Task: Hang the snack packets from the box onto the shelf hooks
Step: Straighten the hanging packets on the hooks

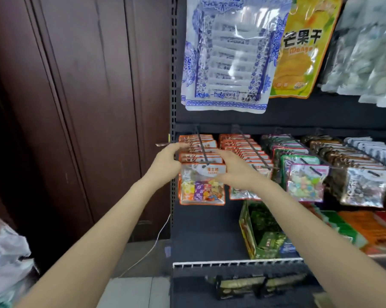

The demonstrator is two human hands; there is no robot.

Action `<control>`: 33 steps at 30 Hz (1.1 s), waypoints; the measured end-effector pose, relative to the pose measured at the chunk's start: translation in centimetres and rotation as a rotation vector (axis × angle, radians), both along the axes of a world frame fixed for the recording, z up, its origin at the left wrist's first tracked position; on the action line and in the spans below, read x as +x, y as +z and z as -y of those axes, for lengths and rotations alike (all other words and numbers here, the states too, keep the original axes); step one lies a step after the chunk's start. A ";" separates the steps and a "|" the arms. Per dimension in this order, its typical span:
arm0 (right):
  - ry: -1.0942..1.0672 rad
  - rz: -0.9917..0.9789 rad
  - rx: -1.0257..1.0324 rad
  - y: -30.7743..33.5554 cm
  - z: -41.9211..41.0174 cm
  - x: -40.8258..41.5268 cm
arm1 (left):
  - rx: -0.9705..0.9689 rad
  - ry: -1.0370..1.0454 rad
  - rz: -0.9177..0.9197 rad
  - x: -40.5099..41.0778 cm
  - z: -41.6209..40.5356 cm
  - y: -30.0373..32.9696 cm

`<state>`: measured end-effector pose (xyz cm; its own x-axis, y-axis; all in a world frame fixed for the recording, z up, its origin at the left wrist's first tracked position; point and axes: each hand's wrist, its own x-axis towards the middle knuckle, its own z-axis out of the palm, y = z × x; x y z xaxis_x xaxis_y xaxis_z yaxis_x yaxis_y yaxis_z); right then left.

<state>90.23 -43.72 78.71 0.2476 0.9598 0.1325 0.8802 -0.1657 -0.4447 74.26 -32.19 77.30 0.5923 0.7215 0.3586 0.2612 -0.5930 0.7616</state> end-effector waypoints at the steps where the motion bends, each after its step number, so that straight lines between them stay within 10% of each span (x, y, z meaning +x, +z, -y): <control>1: 0.001 0.021 -0.020 -0.6 0.1 -0.3 | 0.015 -0.068 -0.056 -0.5 -0.1 -0.6; 11: -0.098 0.282 0.054 -3.0 -2.7 -0.6 | 0.433 -0.001 -0.477 0.8 -0.9 -3.1; 23: -0.056 0.219 -0.114 -1.2 -5.8 1.1 | 0.401 -0.006 -0.506 2.0 -4.2 -2.2; 28: -0.024 -0.007 -0.190 2.6 -5.6 2.1 | 0.073 -0.042 -0.127 2.0 -5.6 -0.1; 33: -0.108 0.194 -0.066 2.2 -9.5 2.5 | 0.230 -0.043 -0.317 4.4 -7.2 0.7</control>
<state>92.76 -34.26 80.87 0.3250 0.9374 0.1252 0.9239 -0.2865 -0.2535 78.69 -24.96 77.99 0.7278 0.6157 0.3019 0.4334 -0.7542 0.4933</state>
